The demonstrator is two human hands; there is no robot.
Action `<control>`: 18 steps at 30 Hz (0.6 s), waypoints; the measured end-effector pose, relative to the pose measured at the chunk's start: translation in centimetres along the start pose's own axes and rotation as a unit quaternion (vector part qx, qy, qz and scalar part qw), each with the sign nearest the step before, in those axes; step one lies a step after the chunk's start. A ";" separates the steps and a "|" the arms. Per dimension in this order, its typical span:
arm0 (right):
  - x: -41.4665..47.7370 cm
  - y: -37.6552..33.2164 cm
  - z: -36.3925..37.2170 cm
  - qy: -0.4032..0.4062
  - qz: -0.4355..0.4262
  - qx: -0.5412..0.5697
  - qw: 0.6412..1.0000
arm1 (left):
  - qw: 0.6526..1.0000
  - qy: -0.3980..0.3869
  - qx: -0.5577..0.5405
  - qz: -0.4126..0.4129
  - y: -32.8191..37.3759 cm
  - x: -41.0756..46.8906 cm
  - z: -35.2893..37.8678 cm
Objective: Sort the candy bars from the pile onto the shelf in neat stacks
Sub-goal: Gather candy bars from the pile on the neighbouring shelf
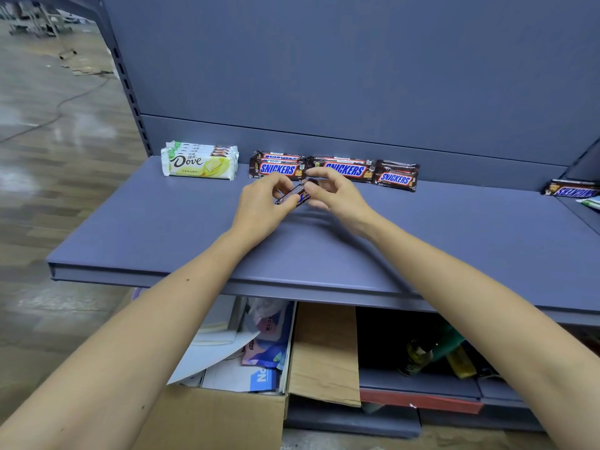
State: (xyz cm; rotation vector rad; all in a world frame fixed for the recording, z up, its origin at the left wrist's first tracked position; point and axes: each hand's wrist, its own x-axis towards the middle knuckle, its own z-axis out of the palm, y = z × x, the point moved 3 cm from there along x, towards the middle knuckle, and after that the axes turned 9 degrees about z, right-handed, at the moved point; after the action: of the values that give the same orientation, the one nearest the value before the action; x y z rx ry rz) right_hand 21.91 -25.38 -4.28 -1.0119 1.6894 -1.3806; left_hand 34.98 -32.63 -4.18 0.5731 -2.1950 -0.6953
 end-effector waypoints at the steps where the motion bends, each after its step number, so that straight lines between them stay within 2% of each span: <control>1: -0.1 0.0 0.1 -0.004 0.040 0.037 0.998 | 1.000 0.000 0.018 0.021 0.1 -0.1 0.0; 4: -0.4 0.1 0.4 -0.026 0.120 0.085 0.989 | 0.989 -0.032 0.103 0.103 0.8 -0.6 0.0; 7: -0.5 0.4 0.5 -0.046 0.099 0.100 0.989 | 0.979 -0.036 0.136 0.150 1.3 -1.2 0.0; 10: -0.8 0.5 0.0 -0.059 0.067 0.131 0.987 | 0.991 -0.019 0.090 0.098 0.4 -1.4 -0.1; 15: -1.3 0.3 -0.6 -0.069 0.030 0.091 0.993 | 0.996 -0.054 -0.052 -0.038 -0.5 -1.5 0.2; 18: -1.4 0.3 -0.6 -0.052 0.017 0.036 0.998 | 0.990 -0.062 -0.100 -0.076 -0.5 -1.4 0.4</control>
State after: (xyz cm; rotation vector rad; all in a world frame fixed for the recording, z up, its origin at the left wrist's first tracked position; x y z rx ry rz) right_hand 21.94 -23.88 -4.38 -0.9938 1.5639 -1.3343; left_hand 35.58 -32.11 -5.48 0.6112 -2.1768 -1.0453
